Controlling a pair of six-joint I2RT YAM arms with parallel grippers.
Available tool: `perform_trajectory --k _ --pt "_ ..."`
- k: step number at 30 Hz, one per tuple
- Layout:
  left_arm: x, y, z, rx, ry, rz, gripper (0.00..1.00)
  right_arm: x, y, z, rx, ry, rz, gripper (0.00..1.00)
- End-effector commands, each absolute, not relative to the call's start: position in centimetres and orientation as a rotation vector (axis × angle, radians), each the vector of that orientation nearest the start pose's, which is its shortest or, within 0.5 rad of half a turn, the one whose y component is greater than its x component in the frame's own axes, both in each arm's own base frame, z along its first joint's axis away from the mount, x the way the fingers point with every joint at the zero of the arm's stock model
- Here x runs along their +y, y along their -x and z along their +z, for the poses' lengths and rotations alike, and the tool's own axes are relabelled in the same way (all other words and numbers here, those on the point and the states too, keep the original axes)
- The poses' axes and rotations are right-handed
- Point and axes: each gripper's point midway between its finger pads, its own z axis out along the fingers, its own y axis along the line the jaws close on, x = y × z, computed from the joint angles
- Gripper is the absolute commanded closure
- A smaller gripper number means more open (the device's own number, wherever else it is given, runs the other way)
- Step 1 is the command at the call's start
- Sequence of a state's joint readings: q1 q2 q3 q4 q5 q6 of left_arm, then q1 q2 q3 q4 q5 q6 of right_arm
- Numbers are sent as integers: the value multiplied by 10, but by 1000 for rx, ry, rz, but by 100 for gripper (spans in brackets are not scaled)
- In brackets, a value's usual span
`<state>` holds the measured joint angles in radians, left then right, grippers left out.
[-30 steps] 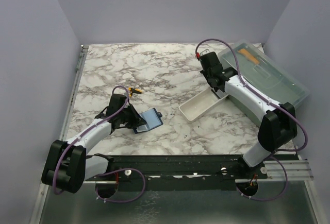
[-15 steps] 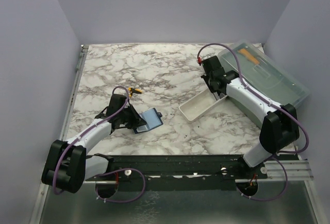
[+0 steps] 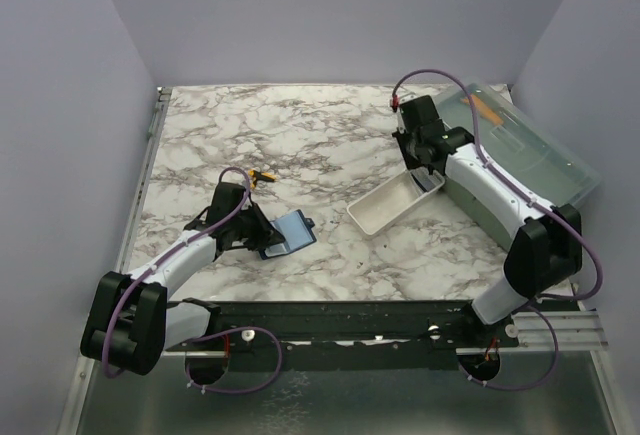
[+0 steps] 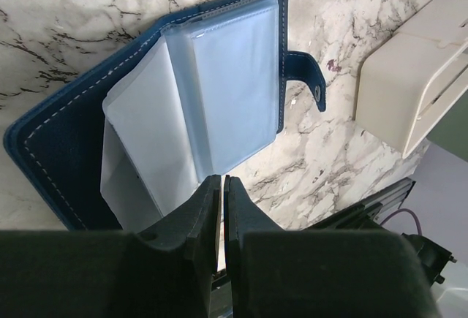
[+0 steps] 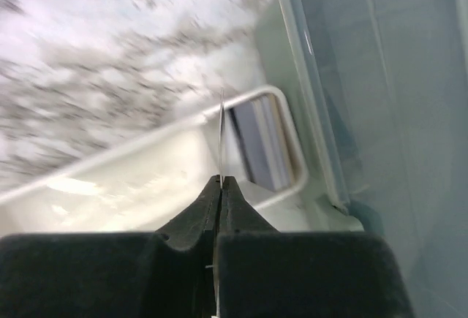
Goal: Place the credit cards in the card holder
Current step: Pick up the credit card from the storage box, then insert the credit card into the card holder.
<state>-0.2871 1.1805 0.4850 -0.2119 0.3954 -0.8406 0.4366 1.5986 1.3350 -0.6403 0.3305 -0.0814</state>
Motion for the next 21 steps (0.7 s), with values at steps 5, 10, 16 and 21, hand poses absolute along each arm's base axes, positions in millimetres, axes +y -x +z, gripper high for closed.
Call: perform_trajectory --k 5,10,16,21 --pt "-169 -232 63 2564 528 -950 88 250 -347 227 2256 351 700 100" --pt "-165 -233 61 2547 544 -924 88 331 -313 201 2211 438 1133 100" --pt "-158 -231 56 2518 580 -913 90 382 -285 160 2256 556 1309 100" --pt "-164 -232 69 2403 598 -1070 84 394 -269 141 2239 615 1429 100"
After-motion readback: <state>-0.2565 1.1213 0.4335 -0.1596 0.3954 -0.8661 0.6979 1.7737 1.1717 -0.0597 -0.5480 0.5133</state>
